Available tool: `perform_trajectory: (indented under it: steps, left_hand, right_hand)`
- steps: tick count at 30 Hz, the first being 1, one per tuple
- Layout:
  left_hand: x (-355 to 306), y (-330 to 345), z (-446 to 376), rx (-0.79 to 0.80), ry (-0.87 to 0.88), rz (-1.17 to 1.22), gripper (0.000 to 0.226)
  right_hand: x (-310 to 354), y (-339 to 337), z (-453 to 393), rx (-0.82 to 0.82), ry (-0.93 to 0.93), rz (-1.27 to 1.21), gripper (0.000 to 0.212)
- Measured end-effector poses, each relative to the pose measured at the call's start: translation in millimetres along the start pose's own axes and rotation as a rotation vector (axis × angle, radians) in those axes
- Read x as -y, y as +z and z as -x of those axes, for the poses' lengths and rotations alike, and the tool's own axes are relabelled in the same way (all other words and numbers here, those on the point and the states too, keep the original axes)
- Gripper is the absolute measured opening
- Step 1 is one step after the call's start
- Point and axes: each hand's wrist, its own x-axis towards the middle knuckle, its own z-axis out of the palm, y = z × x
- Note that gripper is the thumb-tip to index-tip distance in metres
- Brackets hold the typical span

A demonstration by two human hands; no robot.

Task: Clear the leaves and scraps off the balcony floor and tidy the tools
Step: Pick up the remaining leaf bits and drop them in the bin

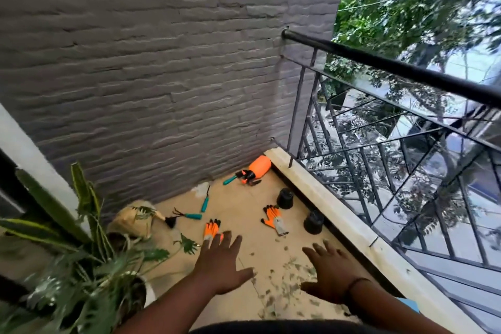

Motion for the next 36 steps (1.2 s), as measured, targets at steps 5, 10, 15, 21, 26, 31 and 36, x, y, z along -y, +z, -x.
perform_trajectory:
  steps: [5,10,15,21,26,31,36]
  left_hand:
    - [22,-13,-30,-0.010,-0.036,0.017,0.096]
    - [56,-20,-62,0.010,-0.128,-0.008,0.112]
    - [93,-46,-81,0.025,-0.261,0.004,0.119]
    - [101,-77,-111,-0.017,-0.400,0.085,0.134]
    - [91,-79,-132,0.071,-0.382,0.141,0.145]
    - [97,-85,-166,0.113,-0.345,0.105,0.153]
    - [103,-103,-224,0.140,-0.281,0.007,0.126]
  right_hand:
    - [17,-14,-54,-0.002,-0.061,-0.002,0.092]
    - [23,-25,-122,0.029,-0.159,-0.046,0.093]
    - [11,-57,-189,0.073,-0.204,-0.030,0.097]
    - [-7,-93,-244,0.089,-0.292,0.052,0.102]
    - [-24,-102,-270,0.078,-0.259,0.005,0.091]
    - [-40,-100,-285,0.095,-0.187,-0.024,0.091]
    - [-63,-101,-291,0.104,-0.055,-0.055,0.093]
